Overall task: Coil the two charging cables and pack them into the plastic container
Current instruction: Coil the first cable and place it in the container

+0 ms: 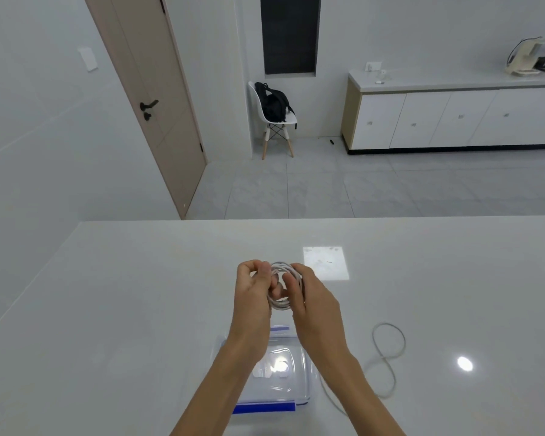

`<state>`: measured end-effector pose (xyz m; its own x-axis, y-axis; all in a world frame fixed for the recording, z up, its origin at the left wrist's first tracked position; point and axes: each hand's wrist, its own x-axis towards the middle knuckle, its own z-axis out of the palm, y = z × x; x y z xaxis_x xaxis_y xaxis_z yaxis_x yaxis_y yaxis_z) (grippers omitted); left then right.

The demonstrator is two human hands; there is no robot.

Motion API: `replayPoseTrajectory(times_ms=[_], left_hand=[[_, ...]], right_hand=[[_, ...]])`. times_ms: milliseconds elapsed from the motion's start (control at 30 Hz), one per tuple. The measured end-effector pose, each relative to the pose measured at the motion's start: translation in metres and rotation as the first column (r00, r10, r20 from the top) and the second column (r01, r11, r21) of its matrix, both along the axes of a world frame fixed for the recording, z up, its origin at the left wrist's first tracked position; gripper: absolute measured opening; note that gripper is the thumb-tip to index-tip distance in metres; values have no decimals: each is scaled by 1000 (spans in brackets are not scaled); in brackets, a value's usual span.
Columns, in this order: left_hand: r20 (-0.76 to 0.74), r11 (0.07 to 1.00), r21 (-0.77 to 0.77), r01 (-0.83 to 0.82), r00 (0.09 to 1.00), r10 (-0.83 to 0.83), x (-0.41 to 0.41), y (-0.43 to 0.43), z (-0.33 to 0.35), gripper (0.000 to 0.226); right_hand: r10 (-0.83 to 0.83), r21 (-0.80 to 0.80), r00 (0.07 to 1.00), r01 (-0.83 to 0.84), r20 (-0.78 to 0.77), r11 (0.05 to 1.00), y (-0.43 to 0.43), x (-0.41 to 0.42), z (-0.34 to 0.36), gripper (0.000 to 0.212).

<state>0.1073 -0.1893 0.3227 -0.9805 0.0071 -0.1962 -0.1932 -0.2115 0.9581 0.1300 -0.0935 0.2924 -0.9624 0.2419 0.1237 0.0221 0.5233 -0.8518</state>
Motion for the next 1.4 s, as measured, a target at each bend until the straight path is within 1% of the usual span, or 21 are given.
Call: replayPoseTrajectory(times_ms=[167,233,300,367,467,600,700,767,800,867,933,1000,1067,1100,1167,1200,1233,1267,1333,1367,1400], left_hand=[[-44,1000,-12,-21,999,21,3,1,-5,18],[-110,989,-133,-63,993,48,0,0,-8,16],[-196,959,-269,-91,980,38,-2,-1,-11,22],[-230,941,-321,-103,973,28,-3,-3,-13,27],[-216,941,-317,-114,975,46,-4,-4,-13,29],[-162,966,-243,-91,985,52,-5,-4,-11,29],[-191,971,-217,-96,980,55,-2,-3,-9,27],[-224,970,-210,-120,972,72,-1,-1,-9,27],[-240,969,-207,-137,967,86,-1,-1,-9,27],[-263,963,-199,-180,957,125,0,-1,-8,28],[-246,959,-189,-210,956,161,-1,-2,-8,29],[-205,963,-191,-189,967,149,-3,-3,-7,30],[-177,972,-200,-121,980,86,-2,-4,-5,32],[-160,977,-197,-80,986,48,-1,-3,-3,33],[-107,986,-166,-4,994,-14,1,-2,1,34],[-78,990,-137,24,996,-35,1,-1,3,34],[-54,994,-104,44,997,-50,1,0,5,35],[-36,996,-70,57,998,-59,0,1,7,36],[-19,998,-11,57,998,-57,-3,3,10,37],[-21,999,11,45,999,-45,-4,4,11,37],[-28,1000,16,25,999,-25,-5,5,11,37]], right_hand=[[165,-76,981,-158,98,985,16,4,5,34],[196,-50,975,-191,110,980,16,6,8,34],[216,13,972,-218,94,976,17,9,11,31],[228,38,970,-232,83,972,18,10,14,29],[209,3,972,-210,107,978,14,9,14,33],[192,106,975,-203,110,973,9,5,12,29],[179,95,983,-181,30,979,12,4,17,38],[153,91,985,-145,-78,985,12,3,18,39],[138,41,983,-134,-122,990,12,4,18,35],[157,-131,981,-172,-117,976,15,3,22,32],[256,-282,965,-260,-51,923,21,4,29,35],[367,-337,929,-333,42,881,32,2,37,38],[407,-290,906,-360,119,887,48,-2,42,37],[395,-214,908,-361,139,908,57,-4,43,35],[339,50,931,-348,133,936,72,-10,45,26],[303,201,947,-320,109,926,76,-12,43,21],[264,319,962,-271,65,908,77,-13,40,17],[227,383,974,-210,1,900,76,-14,37,16],[170,355,978,-117,-123,927,68,-12,26,14],[141,248,982,-106,-126,963,61,-10,23,13],[121,78,989,-114,-87,990,53,-6,21,13]])
